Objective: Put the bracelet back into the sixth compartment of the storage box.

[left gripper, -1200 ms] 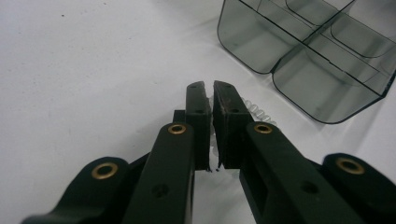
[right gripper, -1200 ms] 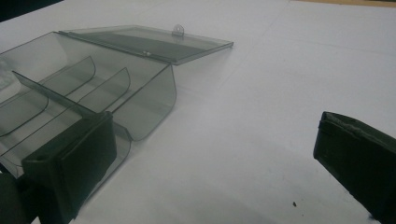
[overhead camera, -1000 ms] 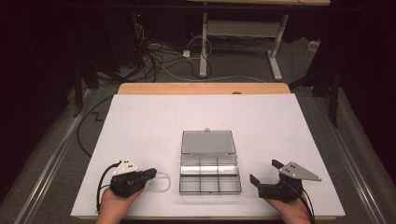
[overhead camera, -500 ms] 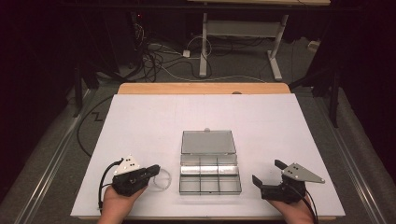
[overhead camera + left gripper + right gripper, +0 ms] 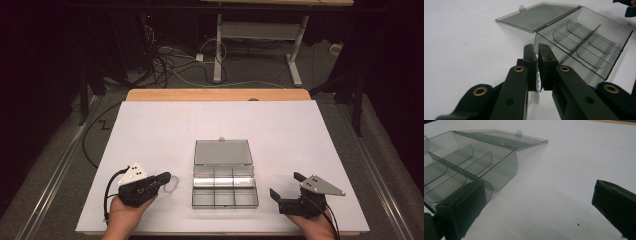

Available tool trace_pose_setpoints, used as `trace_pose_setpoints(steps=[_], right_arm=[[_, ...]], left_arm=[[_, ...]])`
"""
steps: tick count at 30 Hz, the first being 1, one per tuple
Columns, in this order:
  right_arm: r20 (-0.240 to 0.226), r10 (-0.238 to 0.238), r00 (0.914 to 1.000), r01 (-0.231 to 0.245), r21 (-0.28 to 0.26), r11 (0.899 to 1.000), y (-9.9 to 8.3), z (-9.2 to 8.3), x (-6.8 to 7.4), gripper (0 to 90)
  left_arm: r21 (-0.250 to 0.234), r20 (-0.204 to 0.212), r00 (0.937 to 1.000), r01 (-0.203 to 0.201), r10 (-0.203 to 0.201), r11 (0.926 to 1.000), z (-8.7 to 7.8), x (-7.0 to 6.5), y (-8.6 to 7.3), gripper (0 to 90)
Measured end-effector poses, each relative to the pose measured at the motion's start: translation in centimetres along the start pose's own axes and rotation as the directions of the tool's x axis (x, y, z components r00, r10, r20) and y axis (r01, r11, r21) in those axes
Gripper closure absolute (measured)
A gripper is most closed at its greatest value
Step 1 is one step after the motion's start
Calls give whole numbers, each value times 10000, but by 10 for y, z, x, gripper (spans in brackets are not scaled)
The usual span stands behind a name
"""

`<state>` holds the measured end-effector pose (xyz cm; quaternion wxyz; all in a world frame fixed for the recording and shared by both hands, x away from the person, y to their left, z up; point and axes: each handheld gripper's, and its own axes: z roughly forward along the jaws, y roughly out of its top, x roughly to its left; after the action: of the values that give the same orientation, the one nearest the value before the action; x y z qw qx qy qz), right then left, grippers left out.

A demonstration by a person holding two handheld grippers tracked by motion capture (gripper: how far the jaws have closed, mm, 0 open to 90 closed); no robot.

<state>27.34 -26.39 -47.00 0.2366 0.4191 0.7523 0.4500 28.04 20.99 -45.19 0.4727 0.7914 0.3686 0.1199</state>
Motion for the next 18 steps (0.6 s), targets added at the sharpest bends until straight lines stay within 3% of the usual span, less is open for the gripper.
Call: trace_pose_setpoints(steps=[6,18], right_arm=[[18,44,10000,-44,23,10000,0,0,-1,9],[44,-26,10000,26,44,10000,-1,1,-1,9]], left_arm=[[-50,-26,10000,18,-18,10000,-1,0,4,838],[-85,201,9993,-309,311,9995,2,-8,20,838]])
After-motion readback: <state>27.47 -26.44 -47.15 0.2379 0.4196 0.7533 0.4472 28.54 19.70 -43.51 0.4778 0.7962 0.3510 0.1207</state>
